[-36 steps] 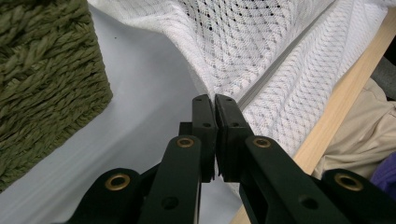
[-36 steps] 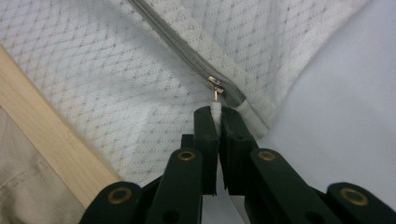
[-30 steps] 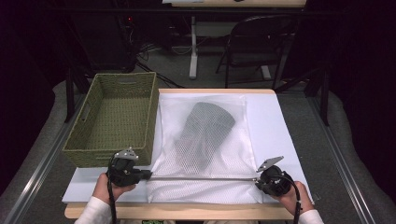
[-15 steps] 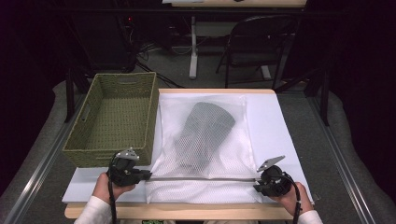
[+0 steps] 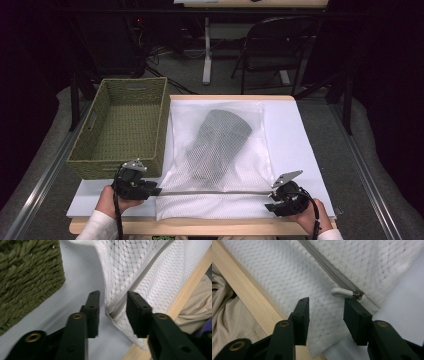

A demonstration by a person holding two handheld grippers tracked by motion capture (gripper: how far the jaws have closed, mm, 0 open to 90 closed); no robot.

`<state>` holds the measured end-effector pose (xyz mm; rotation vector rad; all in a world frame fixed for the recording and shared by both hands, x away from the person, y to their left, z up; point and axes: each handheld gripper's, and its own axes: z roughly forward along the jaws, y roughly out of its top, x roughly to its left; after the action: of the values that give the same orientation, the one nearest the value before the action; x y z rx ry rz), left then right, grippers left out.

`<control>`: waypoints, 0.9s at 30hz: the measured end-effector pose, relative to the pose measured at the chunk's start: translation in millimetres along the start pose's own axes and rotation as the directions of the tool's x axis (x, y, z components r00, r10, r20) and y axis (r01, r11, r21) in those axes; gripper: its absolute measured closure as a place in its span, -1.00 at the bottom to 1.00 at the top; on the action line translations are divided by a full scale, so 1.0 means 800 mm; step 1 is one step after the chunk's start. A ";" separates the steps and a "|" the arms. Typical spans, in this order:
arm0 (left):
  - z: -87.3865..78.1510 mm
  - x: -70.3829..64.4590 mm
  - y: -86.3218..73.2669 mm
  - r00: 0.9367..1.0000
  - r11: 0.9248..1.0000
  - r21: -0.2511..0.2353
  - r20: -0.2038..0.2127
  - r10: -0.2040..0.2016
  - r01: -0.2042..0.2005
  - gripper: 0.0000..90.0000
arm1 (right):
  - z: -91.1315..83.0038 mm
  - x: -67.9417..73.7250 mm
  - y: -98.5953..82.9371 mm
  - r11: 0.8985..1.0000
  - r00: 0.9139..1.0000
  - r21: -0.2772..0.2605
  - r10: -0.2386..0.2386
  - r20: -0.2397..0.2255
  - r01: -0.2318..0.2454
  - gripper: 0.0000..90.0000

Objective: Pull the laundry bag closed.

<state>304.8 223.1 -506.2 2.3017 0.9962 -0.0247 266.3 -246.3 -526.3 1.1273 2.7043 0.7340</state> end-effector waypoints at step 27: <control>-0.092 -0.024 -0.065 0.994 0.992 -0.099 -0.071 -0.079 0.072 -0.65 | -0.063 0.030 -0.017 0.995 0.997 -0.101 0.003 0.071 0.004 -0.82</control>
<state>240.0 278.2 -469.9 2.1901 1.0985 0.0771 226.2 -257.2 -487.0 1.1084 2.5779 0.8044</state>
